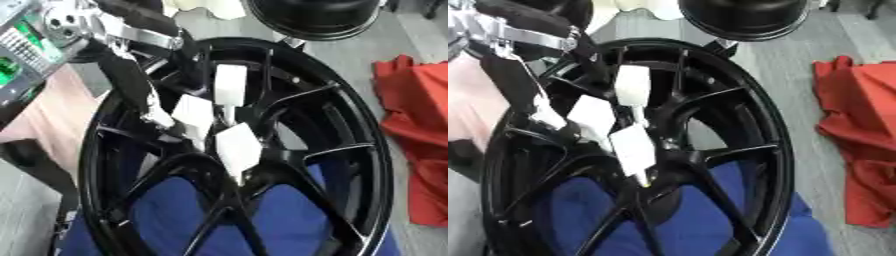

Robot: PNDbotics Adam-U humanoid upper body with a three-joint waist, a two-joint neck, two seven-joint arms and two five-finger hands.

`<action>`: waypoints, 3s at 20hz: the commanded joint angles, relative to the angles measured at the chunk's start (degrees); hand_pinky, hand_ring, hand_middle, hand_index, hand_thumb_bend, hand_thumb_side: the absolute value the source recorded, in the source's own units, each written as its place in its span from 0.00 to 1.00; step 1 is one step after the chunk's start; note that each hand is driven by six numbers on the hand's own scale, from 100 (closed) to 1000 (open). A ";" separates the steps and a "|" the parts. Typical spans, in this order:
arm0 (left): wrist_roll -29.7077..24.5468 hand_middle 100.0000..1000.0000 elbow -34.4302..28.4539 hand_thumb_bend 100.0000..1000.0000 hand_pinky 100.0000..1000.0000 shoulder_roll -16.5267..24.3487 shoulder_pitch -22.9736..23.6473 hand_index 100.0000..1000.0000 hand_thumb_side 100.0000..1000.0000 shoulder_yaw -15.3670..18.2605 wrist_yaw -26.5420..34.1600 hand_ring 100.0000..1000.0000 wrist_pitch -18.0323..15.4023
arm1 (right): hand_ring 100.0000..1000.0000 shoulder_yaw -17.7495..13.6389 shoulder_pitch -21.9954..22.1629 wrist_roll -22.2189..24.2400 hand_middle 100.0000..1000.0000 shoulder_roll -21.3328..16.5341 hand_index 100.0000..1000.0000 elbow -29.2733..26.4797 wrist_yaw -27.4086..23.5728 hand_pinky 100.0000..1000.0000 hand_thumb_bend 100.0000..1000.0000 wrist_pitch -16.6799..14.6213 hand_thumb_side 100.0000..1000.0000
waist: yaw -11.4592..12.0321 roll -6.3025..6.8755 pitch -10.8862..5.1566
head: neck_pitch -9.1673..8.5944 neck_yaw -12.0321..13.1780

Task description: Pull the pin out of the wheel hub.

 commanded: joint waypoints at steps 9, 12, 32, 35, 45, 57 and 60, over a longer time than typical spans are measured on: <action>0.01 0.57 -2.67 0.52 0.78 0.98 -1.42 0.75 0.23 -0.54 1.43 0.63 -2.19 | 0.46 -0.78 -0.42 -0.31 0.57 -1.06 0.58 -0.61 -0.23 0.62 0.00 0.00 0.70 | -0.07 -0.09 -0.96 | -0.42 0.31; 0.01 0.58 -3.03 0.51 0.77 0.85 -1.57 0.74 0.21 -0.71 0.90 0.62 -2.53 | 0.46 -0.78 -0.40 -0.30 0.57 -1.02 0.58 -0.60 -0.23 0.62 0.00 0.00 0.70 | -0.05 -0.06 -0.98 | -0.46 0.48; 0.01 0.40 -2.78 0.16 0.70 -0.20 -1.69 0.56 0.00 -1.06 4.15 0.49 -0.08 | 0.46 -0.91 -0.34 -0.56 0.57 -0.91 0.58 -0.64 -0.18 0.62 0.00 0.04 0.70 | -0.08 0.02 -0.71 | -0.55 1.23; 0.01 0.35 -3.33 0.11 0.69 -0.16 -1.80 0.52 0.00 -0.75 7.02 0.47 1.67 | 0.46 -0.94 -0.33 -0.75 0.57 -0.93 0.58 -0.60 0.09 0.62 0.00 0.27 0.70 | -0.02 0.07 -0.73 | -0.54 1.21; 0.01 0.23 -4.56 0.35 0.65 0.32 -2.46 0.37 0.00 0.87 8.33 0.41 4.28 | 0.46 -0.99 -0.30 -1.17 0.57 -1.07 0.58 -0.82 0.32 0.62 0.00 0.62 0.70 | 0.09 0.36 -1.15 | -0.64 1.22; 2.62 0.21 -5.88 0.35 0.63 1.06 -1.98 0.35 0.00 6.28 10.76 0.37 7.71 | 0.46 -1.13 -0.12 -1.49 0.57 -1.19 0.58 -0.96 0.53 0.62 0.00 0.97 0.70 | 0.09 0.27 -1.76 | -0.96 1.15; 3.61 0.21 -6.05 0.34 0.63 1.39 -2.32 0.35 0.00 8.11 11.73 0.37 8.93 | 0.46 -1.17 -0.07 -1.53 0.57 -1.29 0.58 -0.99 0.58 0.62 0.00 1.00 0.70 | 0.20 0.16 -1.92 | -0.86 1.17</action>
